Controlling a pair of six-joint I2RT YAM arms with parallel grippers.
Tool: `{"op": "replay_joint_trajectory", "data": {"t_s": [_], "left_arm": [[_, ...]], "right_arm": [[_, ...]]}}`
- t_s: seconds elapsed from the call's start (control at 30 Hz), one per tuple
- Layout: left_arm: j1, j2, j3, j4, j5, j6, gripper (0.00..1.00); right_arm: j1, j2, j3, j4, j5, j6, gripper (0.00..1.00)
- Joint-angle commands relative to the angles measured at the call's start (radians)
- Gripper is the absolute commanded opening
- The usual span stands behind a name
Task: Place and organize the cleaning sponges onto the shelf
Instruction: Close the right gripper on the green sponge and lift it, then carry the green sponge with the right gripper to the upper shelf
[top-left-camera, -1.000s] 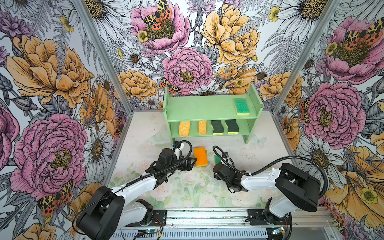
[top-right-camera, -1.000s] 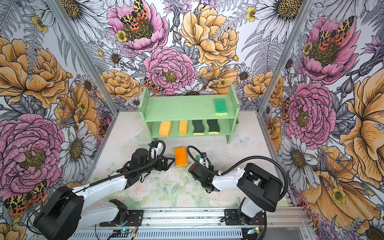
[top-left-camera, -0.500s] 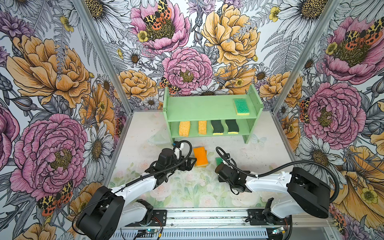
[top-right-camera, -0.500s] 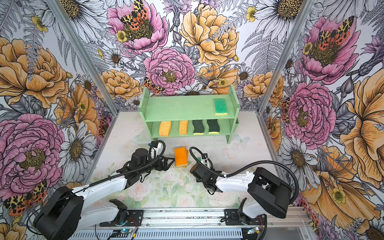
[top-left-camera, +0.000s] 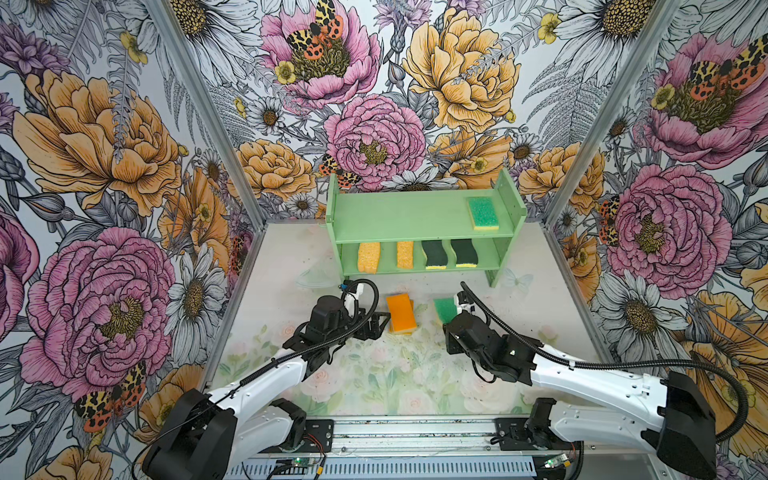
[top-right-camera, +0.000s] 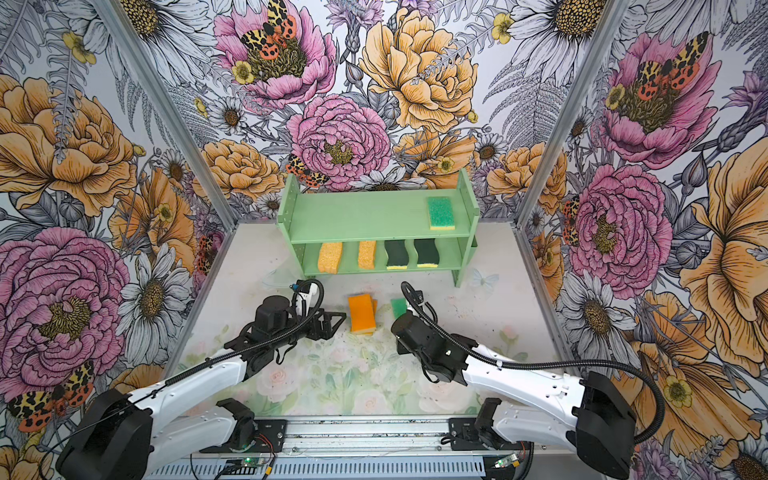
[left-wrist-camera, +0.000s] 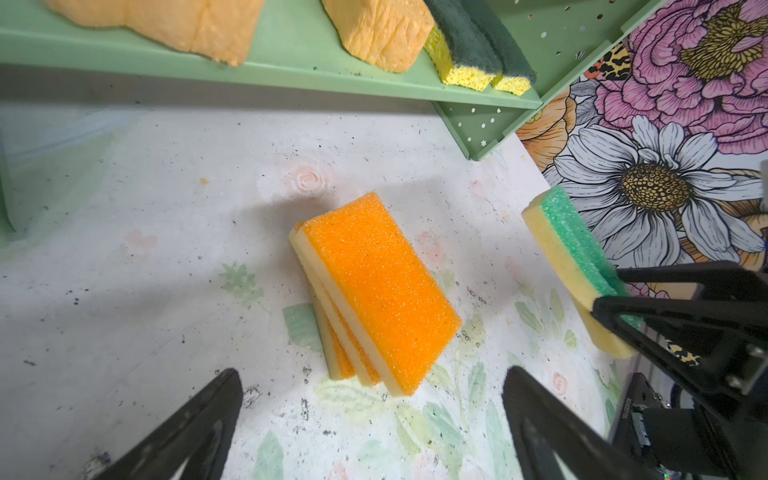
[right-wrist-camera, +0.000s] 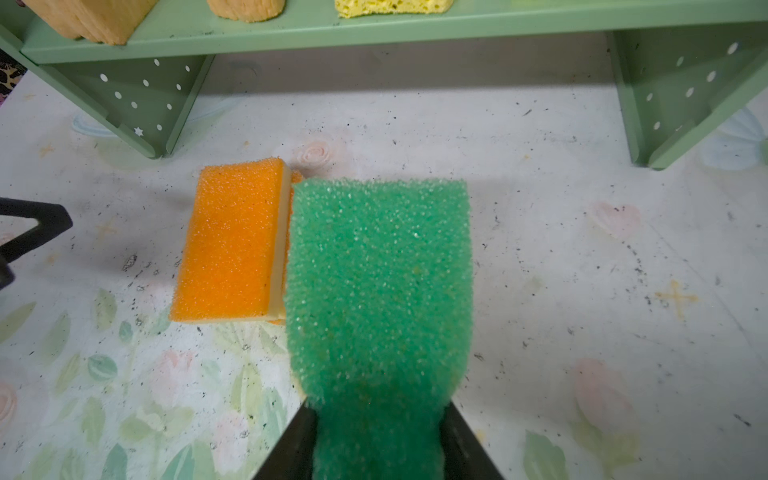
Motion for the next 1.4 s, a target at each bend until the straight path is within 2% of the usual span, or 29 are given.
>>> {"op": "replay_joint_trajectory", "data": {"t_s": [0.0, 0.33, 0.5, 0.73, 1.03, 1.23, 1.37], "left_arm": [[0.008, -0.005, 0.028, -0.007, 0.031, 0.012, 0.99], [0.005, 0.025, 0.074, -0.010, 0.042, 0.007, 0.99], [0.005, 0.041, 0.093, -0.011, 0.043, 0.015, 0.99], [0.005, 0.053, 0.098, -0.010, 0.054, 0.018, 0.99], [0.004, 0.017, 0.086, -0.026, 0.032, 0.029, 0.99], [0.003, 0.008, 0.081, -0.026, 0.035, 0.027, 0.99], [0.004, 0.008, 0.075, -0.026, 0.031, 0.026, 0.99]], "right_arm": [[-0.003, -0.033, 0.094, -0.127, -0.027, -0.046, 0.40], [-0.004, -0.076, 0.359, -0.303, -0.057, -0.155, 0.37], [-0.014, -0.064, 0.520, -0.380, -0.026, -0.219, 0.37], [-0.125, -0.014, 0.735, -0.413, -0.008, -0.312, 0.37], [-0.313, 0.181, 0.989, -0.412, -0.039, -0.429, 0.37], [-0.421, 0.346, 1.148, -0.412, -0.120, -0.427, 0.37], [-0.450, 0.453, 1.235, -0.411, -0.174, -0.409, 0.37]]}}
